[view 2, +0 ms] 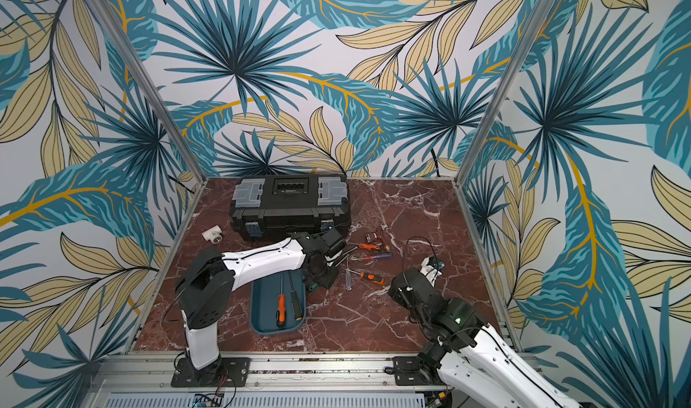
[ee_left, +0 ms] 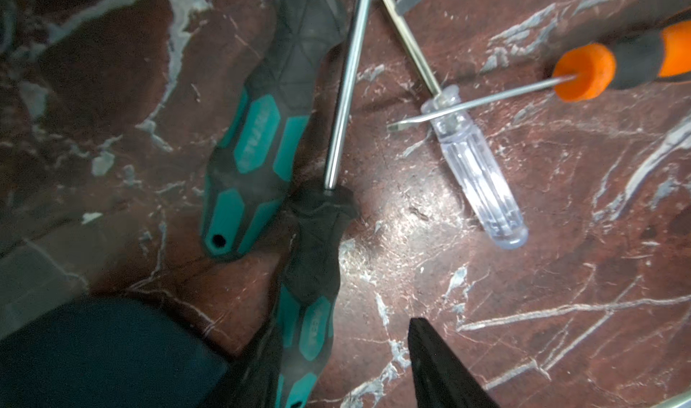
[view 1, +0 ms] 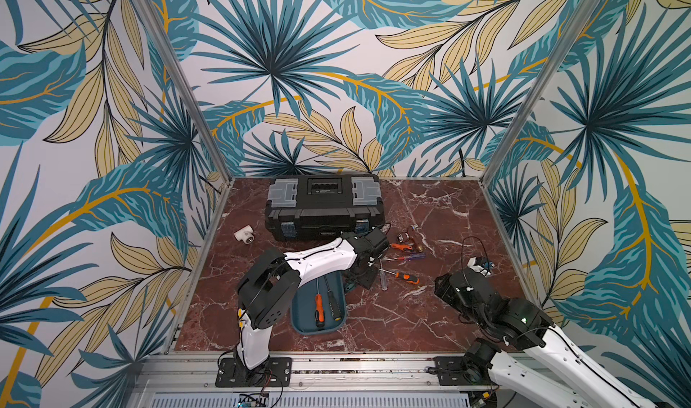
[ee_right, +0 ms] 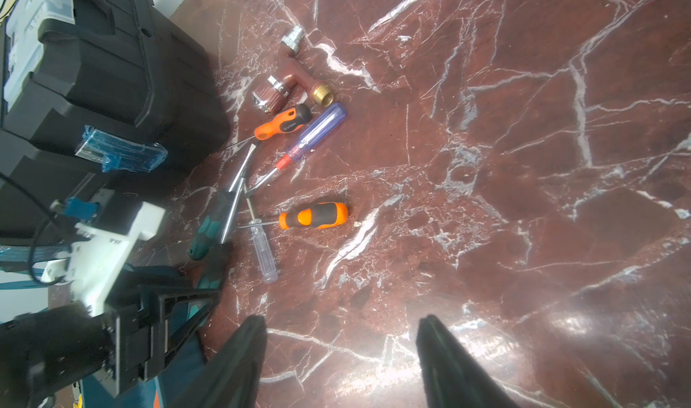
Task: Put the screwdriver on the desktop into the storage box
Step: Pick up the screwdriver from the center of the board.
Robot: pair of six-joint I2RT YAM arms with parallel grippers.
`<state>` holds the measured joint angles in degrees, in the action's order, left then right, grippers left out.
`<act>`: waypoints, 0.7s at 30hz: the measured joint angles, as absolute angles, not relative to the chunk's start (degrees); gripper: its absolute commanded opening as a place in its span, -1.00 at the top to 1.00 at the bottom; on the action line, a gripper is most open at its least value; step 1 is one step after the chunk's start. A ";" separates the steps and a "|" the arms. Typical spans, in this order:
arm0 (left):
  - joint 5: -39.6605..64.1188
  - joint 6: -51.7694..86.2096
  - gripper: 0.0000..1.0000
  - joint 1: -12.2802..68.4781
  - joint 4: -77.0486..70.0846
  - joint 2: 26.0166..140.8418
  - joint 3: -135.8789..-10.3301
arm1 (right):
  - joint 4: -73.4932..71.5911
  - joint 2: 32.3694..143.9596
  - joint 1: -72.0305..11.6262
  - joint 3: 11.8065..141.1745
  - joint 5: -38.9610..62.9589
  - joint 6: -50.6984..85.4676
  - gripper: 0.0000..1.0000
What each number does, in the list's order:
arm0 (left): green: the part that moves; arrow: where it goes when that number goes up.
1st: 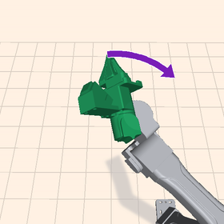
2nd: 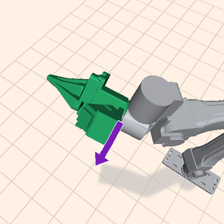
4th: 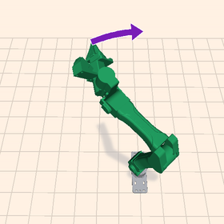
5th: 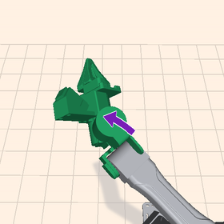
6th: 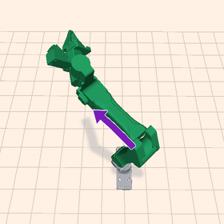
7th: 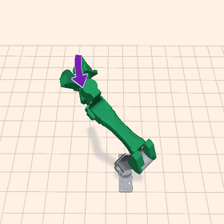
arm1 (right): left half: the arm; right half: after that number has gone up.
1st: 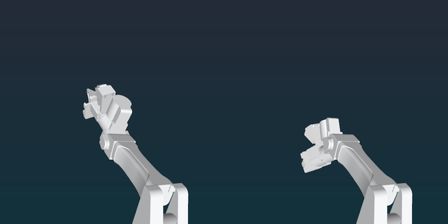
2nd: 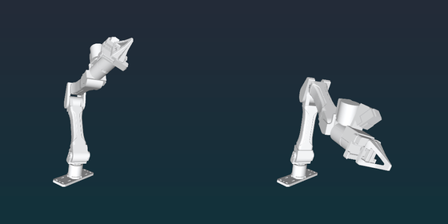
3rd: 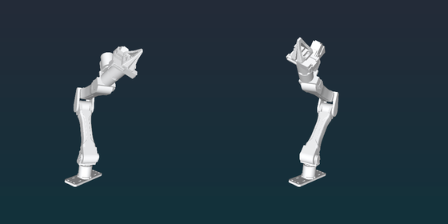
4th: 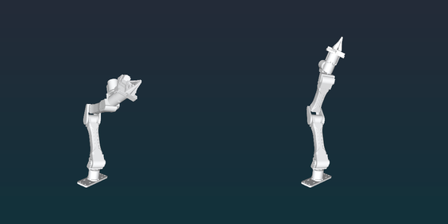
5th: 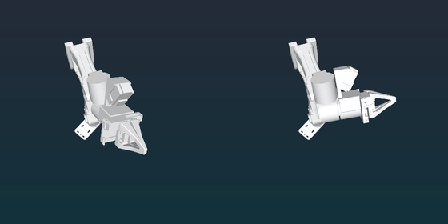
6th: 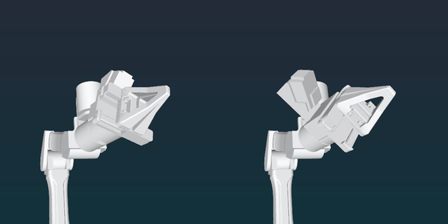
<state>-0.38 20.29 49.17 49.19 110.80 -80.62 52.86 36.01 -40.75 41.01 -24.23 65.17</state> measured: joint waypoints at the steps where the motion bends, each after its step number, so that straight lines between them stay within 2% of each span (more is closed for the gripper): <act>1: -1.17 20.14 -0.11 49.06 49.08 111.28 -80.64 | 52.86 36.01 -40.75 41.01 -24.23 65.19 -0.39; 11: -1.72 20.23 0.19 48.62 48.88 114.98 -80.66 | 52.88 36.27 -40.75 41.01 -24.23 65.39 -0.39; 17: -2.48 20.53 0.52 49.06 48.71 114.93 -80.68 | 52.90 38.06 -40.73 41.04 -24.47 65.34 -0.38; 21: -4.47 21.10 0.63 50.33 49.36 113.99 -80.68 | 52.90 38.98 -40.73 41.04 -24.67 65.34 -0.38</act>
<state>-4.47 21.10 50.33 49.36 113.99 -80.68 52.90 38.98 -40.73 41.04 -24.67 65.34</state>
